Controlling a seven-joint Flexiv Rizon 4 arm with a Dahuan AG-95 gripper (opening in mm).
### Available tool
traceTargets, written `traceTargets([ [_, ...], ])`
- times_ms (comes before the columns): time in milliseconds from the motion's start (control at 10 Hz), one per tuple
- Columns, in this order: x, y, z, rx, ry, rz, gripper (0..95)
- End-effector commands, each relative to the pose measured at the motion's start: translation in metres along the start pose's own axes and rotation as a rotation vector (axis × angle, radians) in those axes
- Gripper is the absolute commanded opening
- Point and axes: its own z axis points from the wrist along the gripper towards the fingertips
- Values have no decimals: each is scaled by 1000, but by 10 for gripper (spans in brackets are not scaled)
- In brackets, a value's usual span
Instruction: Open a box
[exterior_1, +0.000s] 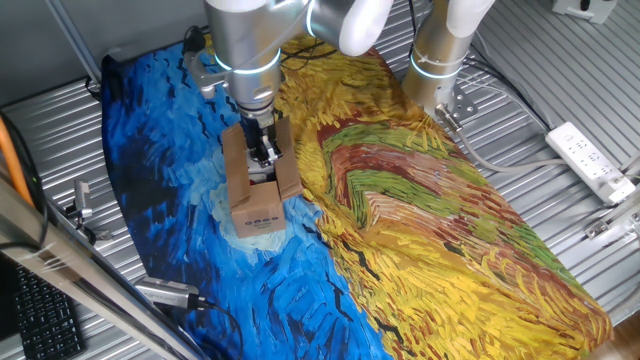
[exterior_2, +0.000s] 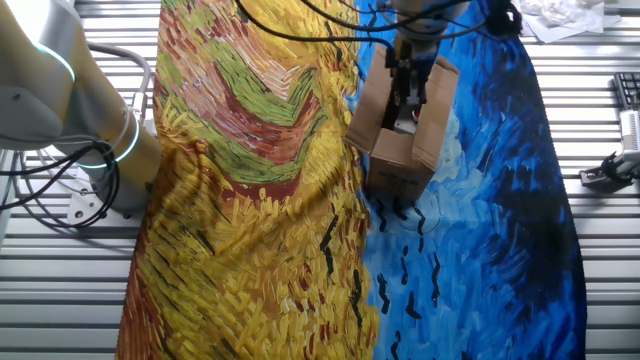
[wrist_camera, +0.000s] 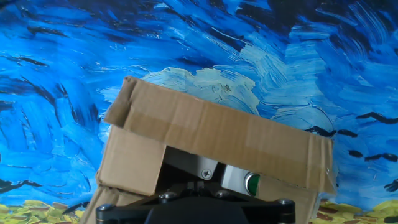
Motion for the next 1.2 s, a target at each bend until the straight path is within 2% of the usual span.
traceTargets([
  [100, 0, -2, -2, 3, 3, -9, 0],
  [1200, -24, -19, -8, -4, 12, -41, 0],
])
